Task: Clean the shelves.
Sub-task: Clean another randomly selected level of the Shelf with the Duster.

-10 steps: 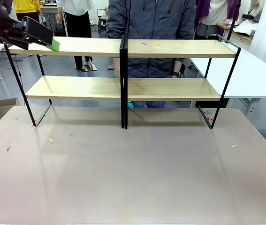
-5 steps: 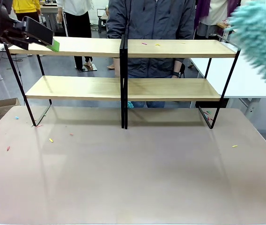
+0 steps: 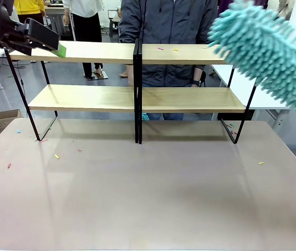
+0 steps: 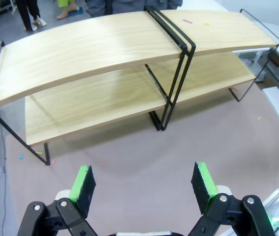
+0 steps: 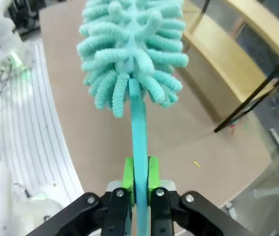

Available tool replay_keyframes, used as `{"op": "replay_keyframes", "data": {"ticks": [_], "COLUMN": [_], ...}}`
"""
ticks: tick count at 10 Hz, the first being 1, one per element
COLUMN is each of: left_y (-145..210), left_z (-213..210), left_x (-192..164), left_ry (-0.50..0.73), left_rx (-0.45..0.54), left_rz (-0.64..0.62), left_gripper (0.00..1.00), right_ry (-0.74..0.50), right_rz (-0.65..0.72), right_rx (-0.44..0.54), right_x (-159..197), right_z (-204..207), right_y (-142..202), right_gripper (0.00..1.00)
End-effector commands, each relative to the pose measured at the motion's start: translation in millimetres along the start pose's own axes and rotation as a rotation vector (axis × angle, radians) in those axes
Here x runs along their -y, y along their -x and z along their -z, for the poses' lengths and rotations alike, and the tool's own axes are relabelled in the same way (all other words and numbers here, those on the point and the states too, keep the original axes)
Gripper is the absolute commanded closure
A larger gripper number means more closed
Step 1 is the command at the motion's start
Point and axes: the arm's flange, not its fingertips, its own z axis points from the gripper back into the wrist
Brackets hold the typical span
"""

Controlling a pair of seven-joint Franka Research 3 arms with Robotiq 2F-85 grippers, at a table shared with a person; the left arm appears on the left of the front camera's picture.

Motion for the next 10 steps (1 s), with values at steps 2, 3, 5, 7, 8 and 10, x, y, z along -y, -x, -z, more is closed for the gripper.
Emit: {"op": "replay_keyframes", "data": {"ticks": [2, 3, 5, 7, 8, 10], "left_y": [0.2, 0.2, 0.2, 0.2, 0.2, 0.2], "left_z": [-0.1, -0.1, -0.1, -0.1, -0.1, -0.1], "left_x": [-1.0, -1.0, -1.0, -1.0, -1.0, -1.0], "left_ry": [0.005, 0.005, 0.005, 0.005, 0.005, 0.005], "left_rx": [0.010, 0.010, 0.010, 0.010, 0.010, 0.010], "left_rz": [-0.001, -0.001, -0.001, -0.001, -0.001, -0.001], "left_gripper": [0.00, 0.00, 0.00, 0.00, 0.00, 0.00], "right_ry": [0.173, 0.189, 0.232, 0.308, 0.339, 0.388], "right_rz": [-0.022, 0.013, 0.137, 0.278, 0.164, 0.138], "right_rx": [-0.184, -0.292, -0.516, -0.673, -0.480, -0.609], "right_x": [-45.2, -47.3, -44.3, -38.1, -20.2, -62.2], "right_z": [-9.5, -16.5, -21.4, 2.3, 11.3, 4.1], "right_y": [-97.4, -142.4, -221.3, -272.7, -272.7, -262.4], "right_gripper": [0.88, 0.88, 0.88, 0.88, 0.88, 0.88]}}
